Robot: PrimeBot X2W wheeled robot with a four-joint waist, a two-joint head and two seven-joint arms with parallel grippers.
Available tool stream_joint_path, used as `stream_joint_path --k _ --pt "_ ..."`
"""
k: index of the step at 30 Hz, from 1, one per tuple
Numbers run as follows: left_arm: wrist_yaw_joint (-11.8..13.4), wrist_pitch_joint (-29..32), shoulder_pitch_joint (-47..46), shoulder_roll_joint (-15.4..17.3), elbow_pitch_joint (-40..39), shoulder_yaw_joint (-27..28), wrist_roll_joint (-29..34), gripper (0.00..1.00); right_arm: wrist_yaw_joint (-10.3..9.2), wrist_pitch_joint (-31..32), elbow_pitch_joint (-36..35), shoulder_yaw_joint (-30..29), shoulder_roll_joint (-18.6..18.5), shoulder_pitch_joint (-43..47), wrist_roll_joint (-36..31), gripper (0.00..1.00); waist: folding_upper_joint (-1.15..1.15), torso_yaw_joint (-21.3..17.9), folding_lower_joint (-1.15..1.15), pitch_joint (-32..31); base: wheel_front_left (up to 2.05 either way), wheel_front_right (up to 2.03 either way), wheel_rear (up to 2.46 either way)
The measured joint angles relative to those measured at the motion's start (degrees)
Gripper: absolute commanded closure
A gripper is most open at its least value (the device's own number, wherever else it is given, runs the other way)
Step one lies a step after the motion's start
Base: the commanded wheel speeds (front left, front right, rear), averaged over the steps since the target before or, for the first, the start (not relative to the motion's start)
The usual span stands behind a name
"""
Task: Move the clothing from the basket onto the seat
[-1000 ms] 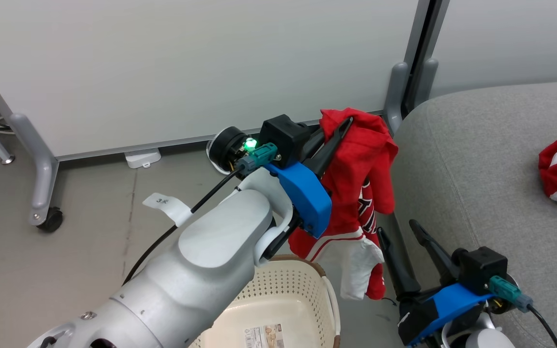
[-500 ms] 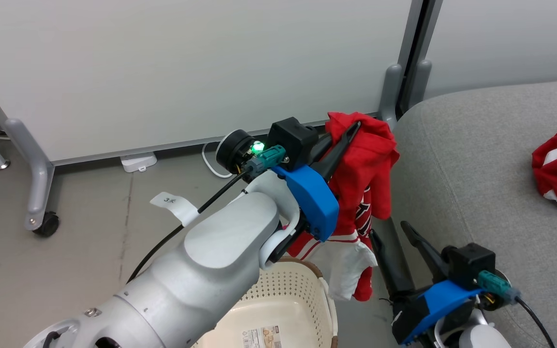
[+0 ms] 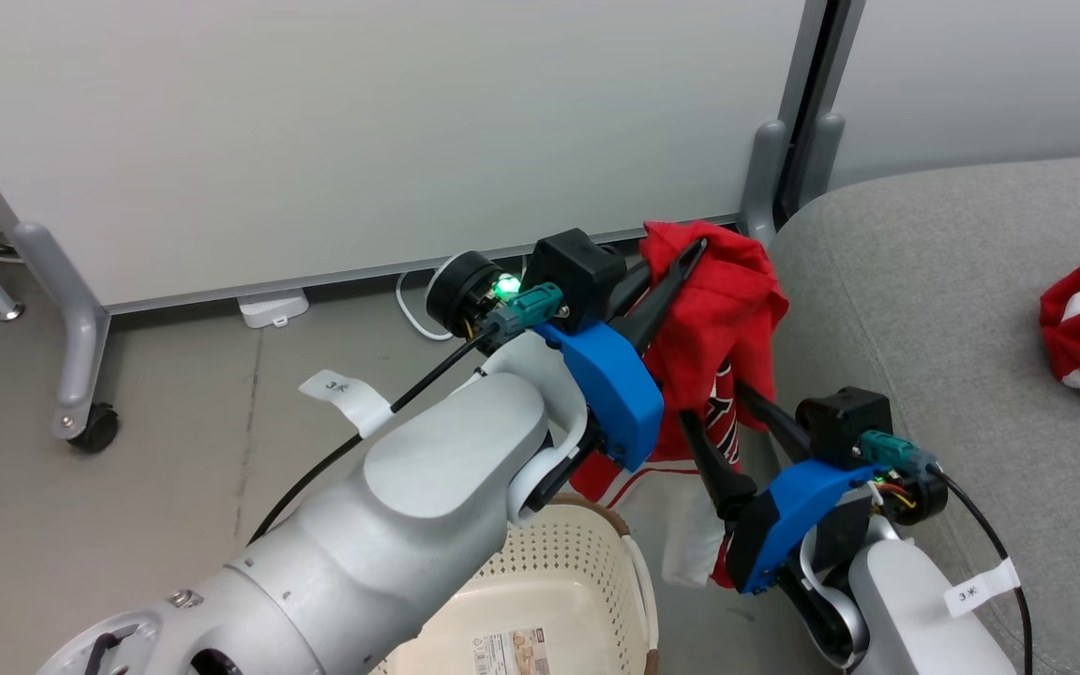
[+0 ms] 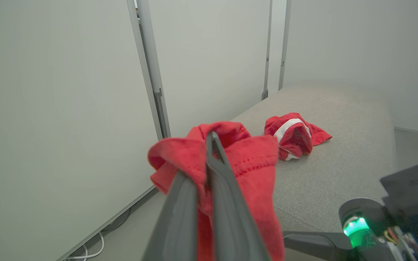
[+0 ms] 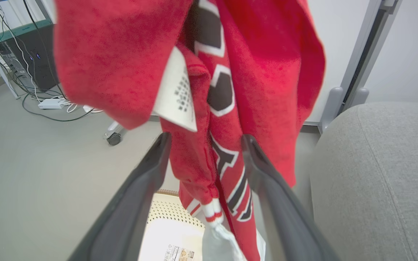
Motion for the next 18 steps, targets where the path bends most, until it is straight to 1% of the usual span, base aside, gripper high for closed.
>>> stream_joint_path --k 5,10,13,14,15,16,17,18 --pt "0.1 -0.1 -0.1 0.0 -0.1 -0.9 -0.9 1.0 0.0 0.1 5.3 0.6 0.0 -3.9 0.3 0.0 0.0 0.4 0.0 0.1 0.0 0.0 0.0" --pt "0.0 -0.2 -0.4 0.0 -0.6 -1.8 -1.5 1.0 0.0 0.5 11.5 3.8 0.0 -8.4 2.5 0.0 0.0 0.5 0.0 0.1 0.0 0.0 0.0" --pt "0.0 -0.1 -0.6 0.0 -1.0 -2.3 -2.0 1.0 0.0 -0.4 15.0 6.1 0.0 -11.1 4.4 0.0 0.0 0.5 0.0 0.2 0.0 0.0 0.0" --pt "0.0 -0.1 -0.6 0.0 -1.0 -2.3 -2.0 1.0 0.0 -0.4 15.0 6.1 0.0 -11.1 4.4 0.0 0.0 0.5 0.0 0.2 0.0 0.0 0.0" --pt "0.1 -0.1 -0.9 0.0 -1.2 -2.6 -2.1 1.0 0.0 -1.1 17.2 7.6 0.0 -12.8 5.9 0.4 0.0 0.4 0.0 0.3 0.0 0.0 0.0" --pt "0.1 -0.1 -0.9 0.0 -1.3 -2.7 -2.3 1.0 0.0 -1.6 18.3 8.3 0.0 -13.5 6.7 0.87 0.0 0.4 0.0 0.3 0.0 0.0 0.0" --pt "0.1 -0.1 -1.0 0.0 -1.2 -2.8 -2.4 1.0 0.0 -1.9 19.1 9.1 0.0 -14.1 7.4 1.0 0.0 0.4 0.0 0.3 0.0 0.0 0.0" --pt "0.1 -0.1 -1.0 0.0 -1.2 -2.9 -2.4 1.0 0.0 -2.2 19.9 10.0 0.0 -14.6 8.2 1.0 0.0 0.4 0.0 0.3 0.0 0.0 0.0"
